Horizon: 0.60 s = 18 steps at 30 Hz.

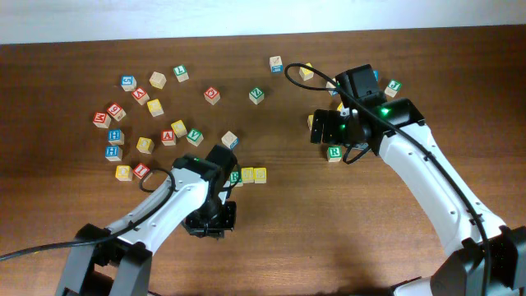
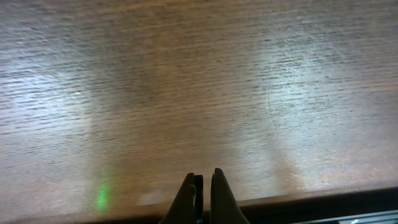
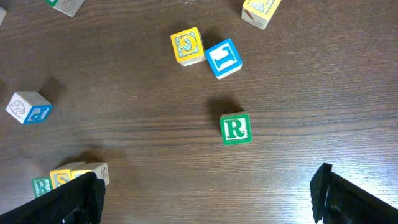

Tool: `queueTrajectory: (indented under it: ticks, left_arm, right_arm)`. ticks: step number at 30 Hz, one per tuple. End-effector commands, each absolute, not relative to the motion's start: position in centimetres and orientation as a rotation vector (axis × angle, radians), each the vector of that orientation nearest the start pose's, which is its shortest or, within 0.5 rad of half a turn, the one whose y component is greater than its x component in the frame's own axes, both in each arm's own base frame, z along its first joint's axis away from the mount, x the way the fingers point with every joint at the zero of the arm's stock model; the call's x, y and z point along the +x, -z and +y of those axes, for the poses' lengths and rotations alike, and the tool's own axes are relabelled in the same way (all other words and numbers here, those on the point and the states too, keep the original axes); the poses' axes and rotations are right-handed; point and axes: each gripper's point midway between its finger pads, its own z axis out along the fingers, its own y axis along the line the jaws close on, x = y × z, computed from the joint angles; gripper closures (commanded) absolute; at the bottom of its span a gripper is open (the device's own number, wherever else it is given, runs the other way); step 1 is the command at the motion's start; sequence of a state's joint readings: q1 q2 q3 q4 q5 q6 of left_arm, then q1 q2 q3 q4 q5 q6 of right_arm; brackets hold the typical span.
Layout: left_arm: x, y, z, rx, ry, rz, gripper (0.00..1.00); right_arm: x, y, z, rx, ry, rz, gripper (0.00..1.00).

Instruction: Spell out RSS

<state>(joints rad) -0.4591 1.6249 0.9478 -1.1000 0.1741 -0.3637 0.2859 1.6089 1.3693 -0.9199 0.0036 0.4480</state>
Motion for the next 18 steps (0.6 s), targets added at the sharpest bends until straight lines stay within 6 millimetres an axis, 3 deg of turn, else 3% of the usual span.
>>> queueTrajectory:
  ticks: [1,11,18]
  left_arm:
    - [17.4,-3.6,-12.8,0.103,0.206,3.394,1.0]
    - [14.7,-2.0,-11.7,0.016,0.149,3.477,1.0]
    - [16.6,-1.3,-13.3,-0.019,0.268,3.389,1.0]
  right_arm:
    - [36.9,-16.2,10.5,0.228,-0.193,2.708,0.02]
    - [37.0,-16.3,10.5,0.228,-0.195,2.704,0.02]
    - [37.0,-16.3,10.5,0.227,-0.195,2.705,0.02]
